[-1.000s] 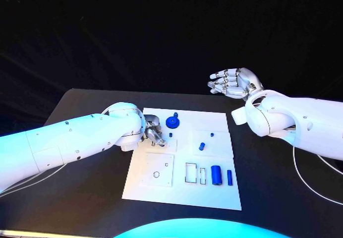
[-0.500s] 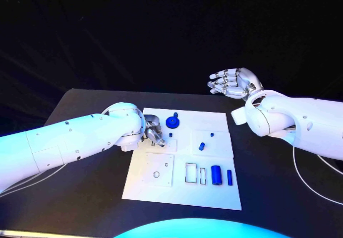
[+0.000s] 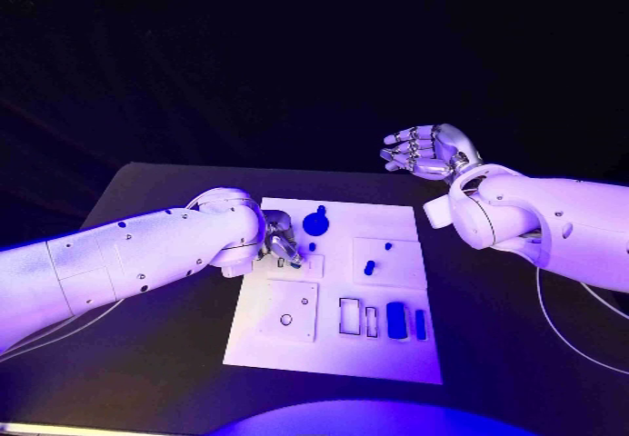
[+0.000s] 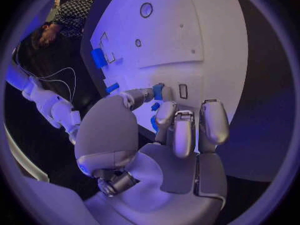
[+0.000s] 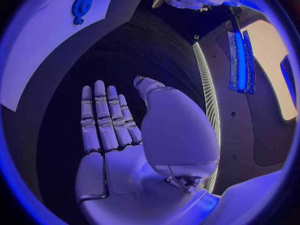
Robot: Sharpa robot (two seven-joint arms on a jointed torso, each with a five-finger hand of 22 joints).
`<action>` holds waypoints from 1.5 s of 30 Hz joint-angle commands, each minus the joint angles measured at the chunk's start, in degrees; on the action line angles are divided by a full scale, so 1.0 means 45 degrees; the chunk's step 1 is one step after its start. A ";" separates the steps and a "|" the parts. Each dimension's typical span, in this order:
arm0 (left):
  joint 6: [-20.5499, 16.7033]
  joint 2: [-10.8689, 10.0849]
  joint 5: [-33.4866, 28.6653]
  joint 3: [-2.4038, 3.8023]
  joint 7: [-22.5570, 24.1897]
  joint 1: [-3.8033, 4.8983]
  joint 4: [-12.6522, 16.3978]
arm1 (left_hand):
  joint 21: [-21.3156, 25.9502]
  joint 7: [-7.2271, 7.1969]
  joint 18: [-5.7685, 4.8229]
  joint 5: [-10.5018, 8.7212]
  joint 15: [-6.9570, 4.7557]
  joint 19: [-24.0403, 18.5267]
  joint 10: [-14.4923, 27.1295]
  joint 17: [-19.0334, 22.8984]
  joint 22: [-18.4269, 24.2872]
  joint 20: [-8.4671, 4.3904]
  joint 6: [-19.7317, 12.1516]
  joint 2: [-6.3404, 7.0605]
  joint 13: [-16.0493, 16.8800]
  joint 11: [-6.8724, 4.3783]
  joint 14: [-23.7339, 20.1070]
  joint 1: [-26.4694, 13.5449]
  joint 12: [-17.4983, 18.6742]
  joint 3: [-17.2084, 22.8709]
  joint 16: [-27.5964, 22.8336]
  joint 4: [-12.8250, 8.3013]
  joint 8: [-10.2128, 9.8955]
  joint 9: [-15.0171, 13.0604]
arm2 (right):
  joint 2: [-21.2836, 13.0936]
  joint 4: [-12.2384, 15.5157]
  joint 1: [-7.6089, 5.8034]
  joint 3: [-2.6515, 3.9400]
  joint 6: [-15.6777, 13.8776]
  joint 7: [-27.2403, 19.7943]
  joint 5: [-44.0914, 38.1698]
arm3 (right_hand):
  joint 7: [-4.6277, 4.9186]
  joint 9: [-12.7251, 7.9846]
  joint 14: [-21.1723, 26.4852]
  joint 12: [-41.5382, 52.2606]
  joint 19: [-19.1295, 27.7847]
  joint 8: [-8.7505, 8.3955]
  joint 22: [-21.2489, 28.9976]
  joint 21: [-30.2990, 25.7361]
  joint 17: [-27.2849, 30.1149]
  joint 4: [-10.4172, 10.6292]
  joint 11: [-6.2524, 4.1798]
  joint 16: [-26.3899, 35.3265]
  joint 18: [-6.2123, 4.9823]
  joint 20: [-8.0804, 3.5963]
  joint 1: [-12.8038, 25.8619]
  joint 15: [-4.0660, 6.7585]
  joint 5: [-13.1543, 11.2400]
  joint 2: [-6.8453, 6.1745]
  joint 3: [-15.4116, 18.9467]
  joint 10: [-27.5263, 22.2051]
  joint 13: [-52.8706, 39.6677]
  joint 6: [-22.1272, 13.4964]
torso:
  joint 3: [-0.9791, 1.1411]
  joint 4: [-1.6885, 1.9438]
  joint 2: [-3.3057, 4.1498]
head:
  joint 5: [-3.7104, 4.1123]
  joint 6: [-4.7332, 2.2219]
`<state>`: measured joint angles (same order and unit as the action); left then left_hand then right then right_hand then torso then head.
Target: Assemble the parts on the task board
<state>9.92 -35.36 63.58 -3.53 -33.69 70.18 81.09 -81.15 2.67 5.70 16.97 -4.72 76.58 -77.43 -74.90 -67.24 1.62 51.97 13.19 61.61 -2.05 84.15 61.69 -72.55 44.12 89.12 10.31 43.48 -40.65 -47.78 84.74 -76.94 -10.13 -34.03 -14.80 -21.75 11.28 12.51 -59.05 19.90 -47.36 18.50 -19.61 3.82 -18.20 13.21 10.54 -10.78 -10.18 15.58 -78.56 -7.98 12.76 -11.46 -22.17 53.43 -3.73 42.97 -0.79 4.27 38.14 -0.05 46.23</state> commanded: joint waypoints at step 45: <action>0.0099 0.0115 -0.0241 -0.0013 -0.0130 -0.0022 -0.0317 | 0.0099 -0.0192 -0.0223 -0.0124 -0.0061 0.0037 0.0130 -0.2986 0.0019 -0.0030 0.0558 0.0236 -0.0009 0.0008 0.1194 -0.0556 0.0095 -0.3262 0.0032 0.1402 -0.0492 0.0046 | -0.0081 0.0121 0.0005 0.0003 0.0224 0.0028 -0.0028 | 0.0822 -0.0153 0.0124 -0.0195 0.1496 -0.0117 0.1099 -0.0095 0.0499 -0.0146 0.0172 0.0602 -0.0055 0.0176 0.0333 -0.0249 -0.0034 0.0087 0.0210 -0.0066 0.0015 0.0125 | -0.0006 -0.0008 -0.0006 | 0.0005 0.0017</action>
<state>9.82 -34.83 62.63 -3.60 -34.26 70.09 79.62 -80.93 1.54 5.70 16.42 -4.91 76.57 -76.97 -74.90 -67.20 1.63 54.48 14.09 61.55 -2.04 83.94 59.44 -72.33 29.70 89.12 16.53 41.53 -40.44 -48.11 85.16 -76.94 -10.13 -33.85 -14.38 -21.72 11.09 11.87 -58.33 19.35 -40.87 18.28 -14.75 3.60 -16.01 12.54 10.96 -8.44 -10.19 16.32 -77.65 -8.70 12.77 -11.00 -21.49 53.01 -3.73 43.15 -0.79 4.27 38.11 0.04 46.32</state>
